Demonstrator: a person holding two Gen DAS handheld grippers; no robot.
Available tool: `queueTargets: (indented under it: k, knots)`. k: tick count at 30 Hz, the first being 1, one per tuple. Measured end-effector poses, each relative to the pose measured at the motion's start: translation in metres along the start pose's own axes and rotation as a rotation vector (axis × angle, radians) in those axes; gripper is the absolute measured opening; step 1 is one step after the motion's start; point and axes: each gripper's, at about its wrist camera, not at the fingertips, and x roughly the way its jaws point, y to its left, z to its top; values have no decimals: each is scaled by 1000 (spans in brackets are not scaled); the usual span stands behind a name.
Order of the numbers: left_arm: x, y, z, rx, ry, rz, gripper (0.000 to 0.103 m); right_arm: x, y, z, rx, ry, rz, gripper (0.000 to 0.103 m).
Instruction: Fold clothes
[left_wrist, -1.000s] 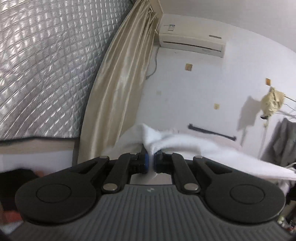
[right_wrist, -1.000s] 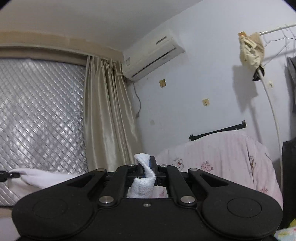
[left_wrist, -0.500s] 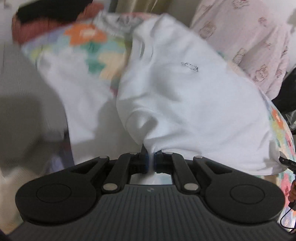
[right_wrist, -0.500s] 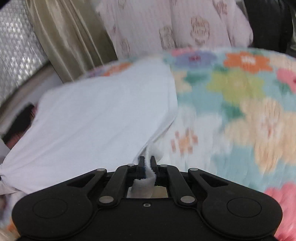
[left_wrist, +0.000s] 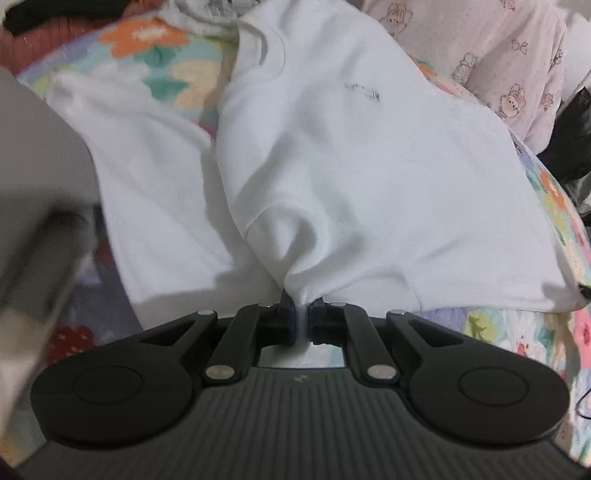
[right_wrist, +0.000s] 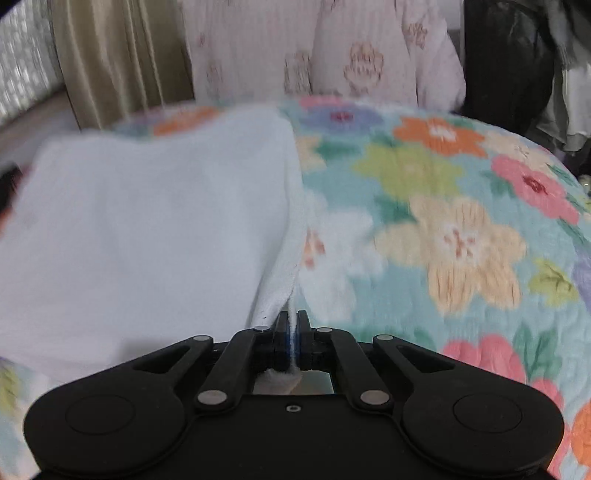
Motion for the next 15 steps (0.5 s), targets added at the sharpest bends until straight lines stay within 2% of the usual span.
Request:
queueTargets:
  k: [1, 3, 4, 5, 6, 7, 8, 10, 12, 15]
  knots:
    - [-1, 1, 0, 2, 0, -7, 7, 1, 5, -1, -16, 9, -39, 4]
    - [-14, 4, 0, -9, -26, -36, 10, -8, 15, -1, -27, 1, -144, 15]
    - [-22, 6, -2, -21, -42, -51, 13, -16, 20, 0, -23, -8, -195, 31]
    - [-33, 9, -5, -36, -60, -66, 20, -26, 26, 1, -25, -31, -219, 54]
    - [-43, 13, -7, -52, -80, -79, 31, -36, 33, 3, -33, -63, -218, 60]
    - [-53, 18, -10, -69, -104, -90, 37, -46, 40, 5, -41, -96, -217, 61]
    - [-61, 23, -11, -85, -128, -91, 46, -56, 48, 7, -52, -122, -190, 61]
    - [-73, 36, -11, -127, -165, -57, 47, -68, 73, 14, -96, -146, -65, 61]
    - [-71, 52, -8, -182, -167, -22, 47, -70, 114, 21, -169, -133, 112, 61]
    - [-56, 70, -9, -238, -143, 8, 47, -68, 184, 25, -281, -66, 377, 61]
